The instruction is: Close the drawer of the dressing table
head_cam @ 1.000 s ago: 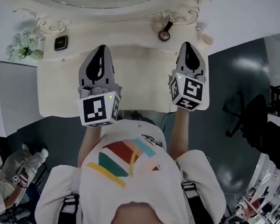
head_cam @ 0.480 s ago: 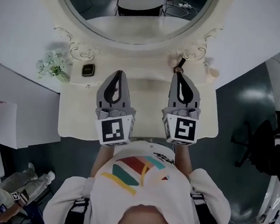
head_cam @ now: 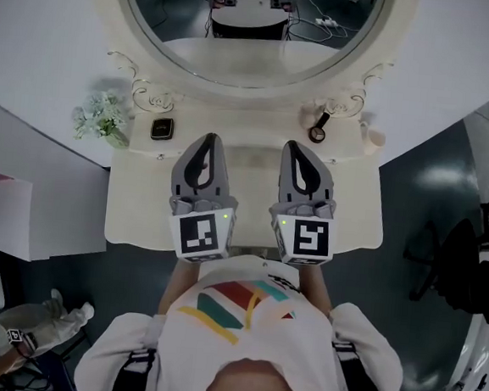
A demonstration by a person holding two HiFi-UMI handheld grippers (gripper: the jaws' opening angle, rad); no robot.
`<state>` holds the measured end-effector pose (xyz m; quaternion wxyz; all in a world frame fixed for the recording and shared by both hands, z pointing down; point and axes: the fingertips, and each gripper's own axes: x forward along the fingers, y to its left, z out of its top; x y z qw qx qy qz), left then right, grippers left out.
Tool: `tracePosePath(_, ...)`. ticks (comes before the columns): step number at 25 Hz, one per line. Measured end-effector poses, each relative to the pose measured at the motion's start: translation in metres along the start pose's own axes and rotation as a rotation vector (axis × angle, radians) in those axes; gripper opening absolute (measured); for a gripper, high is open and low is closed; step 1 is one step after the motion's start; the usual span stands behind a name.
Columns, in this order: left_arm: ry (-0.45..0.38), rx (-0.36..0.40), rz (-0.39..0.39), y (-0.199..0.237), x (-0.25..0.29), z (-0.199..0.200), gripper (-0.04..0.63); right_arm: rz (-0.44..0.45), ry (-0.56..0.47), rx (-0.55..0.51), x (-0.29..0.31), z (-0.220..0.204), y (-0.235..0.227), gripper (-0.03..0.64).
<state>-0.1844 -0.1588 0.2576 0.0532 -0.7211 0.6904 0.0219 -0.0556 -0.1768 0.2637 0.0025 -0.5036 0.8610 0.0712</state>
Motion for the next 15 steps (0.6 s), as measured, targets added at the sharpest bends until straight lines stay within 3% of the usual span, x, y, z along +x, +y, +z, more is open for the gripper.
tracePosePath(7, 0.014, -0.006, 0.018, 0.006, -0.005, -0.003, 0.011, 0.01, 0.013, 0.017, -0.002, -0.005, 0.003, 0.0)
tracePosePath(15, -0.025, 0.003, 0.038, 0.012, -0.008, -0.007, 0.011, 0.032, 0.015, 0.008, -0.006, -0.003, 0.011, 0.0)
